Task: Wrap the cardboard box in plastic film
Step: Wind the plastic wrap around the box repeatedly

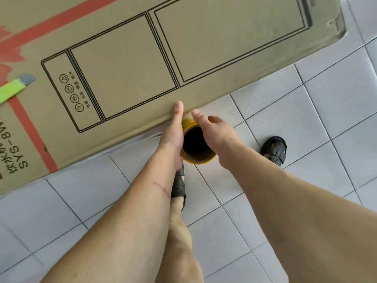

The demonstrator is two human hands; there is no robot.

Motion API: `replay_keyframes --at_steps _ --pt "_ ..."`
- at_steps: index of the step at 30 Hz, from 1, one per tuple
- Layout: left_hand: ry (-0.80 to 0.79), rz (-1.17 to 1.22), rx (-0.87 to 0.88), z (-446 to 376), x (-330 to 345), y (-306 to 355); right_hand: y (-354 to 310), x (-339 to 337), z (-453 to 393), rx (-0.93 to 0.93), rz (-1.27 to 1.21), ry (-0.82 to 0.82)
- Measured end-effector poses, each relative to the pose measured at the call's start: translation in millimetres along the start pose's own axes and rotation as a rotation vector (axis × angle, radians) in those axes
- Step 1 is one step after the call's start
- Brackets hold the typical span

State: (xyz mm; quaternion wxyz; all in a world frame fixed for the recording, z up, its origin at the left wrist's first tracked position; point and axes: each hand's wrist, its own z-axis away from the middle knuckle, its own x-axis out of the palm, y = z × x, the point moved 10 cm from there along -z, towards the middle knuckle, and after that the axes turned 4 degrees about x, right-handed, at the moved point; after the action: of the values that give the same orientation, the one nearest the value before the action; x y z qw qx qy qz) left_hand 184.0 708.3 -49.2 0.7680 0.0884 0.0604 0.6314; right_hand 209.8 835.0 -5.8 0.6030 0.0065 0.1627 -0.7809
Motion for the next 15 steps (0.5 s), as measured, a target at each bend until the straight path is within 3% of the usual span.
replay_keyframes --at_steps 4,9,13,15 --pt "-0.087 0.086 -0.034 9.4 23.8 4.9 3.0 -8.9 -5.2 0.005 -0.068 -0.036" --pt "-0.134 0.153 -0.030 10.5 38.9 -6.6 -22.8 -29.5 -6.7 -0.089 0.162 -0.008" --pt "0.036 0.047 0.038 1.4 37.7 3.5 -13.3 -43.4 -7.1 -0.003 0.067 -0.053" --pt "0.025 0.049 0.023 3.4 47.6 9.2 -1.4 -47.0 -7.1 0.062 -0.012 -0.092"
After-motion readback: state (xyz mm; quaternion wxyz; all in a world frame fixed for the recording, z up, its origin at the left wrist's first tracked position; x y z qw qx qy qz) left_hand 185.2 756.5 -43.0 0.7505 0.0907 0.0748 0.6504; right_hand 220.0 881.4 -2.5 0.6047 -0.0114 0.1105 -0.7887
